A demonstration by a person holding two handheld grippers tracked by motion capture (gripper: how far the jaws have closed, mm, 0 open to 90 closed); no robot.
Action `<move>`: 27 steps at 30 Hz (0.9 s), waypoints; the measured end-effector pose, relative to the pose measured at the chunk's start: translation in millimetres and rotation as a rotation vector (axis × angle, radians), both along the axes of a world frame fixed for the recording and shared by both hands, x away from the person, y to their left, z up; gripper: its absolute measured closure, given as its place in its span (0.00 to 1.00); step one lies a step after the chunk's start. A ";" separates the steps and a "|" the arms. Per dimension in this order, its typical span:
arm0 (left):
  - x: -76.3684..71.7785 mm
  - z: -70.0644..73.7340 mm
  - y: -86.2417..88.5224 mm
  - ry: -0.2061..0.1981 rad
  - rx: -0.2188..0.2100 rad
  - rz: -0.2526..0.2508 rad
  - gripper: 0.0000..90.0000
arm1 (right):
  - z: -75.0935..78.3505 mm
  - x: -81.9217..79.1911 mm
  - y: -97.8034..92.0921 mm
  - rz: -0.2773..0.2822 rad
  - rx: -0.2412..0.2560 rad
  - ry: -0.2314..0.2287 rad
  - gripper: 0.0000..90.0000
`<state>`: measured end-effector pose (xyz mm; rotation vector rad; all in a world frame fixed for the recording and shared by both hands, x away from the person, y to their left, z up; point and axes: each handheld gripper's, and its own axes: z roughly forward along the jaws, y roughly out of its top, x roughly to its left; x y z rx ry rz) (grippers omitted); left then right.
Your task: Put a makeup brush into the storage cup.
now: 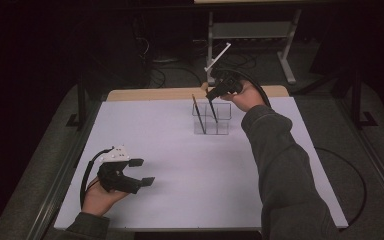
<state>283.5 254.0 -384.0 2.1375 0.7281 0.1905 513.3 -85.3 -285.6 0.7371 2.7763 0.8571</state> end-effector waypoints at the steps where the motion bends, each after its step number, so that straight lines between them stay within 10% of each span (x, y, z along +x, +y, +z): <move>1: 0.0 -0.2 -0.1 0.000 0.000 0.000 0.23 | -1.1 0.4 -1.1 -0.001 0.000 -0.004 0.92; 27: 0.6 -0.6 1.3 0.001 -0.004 0.008 0.22 | -20.4 -0.2 -2.6 -0.019 0.007 0.008 0.92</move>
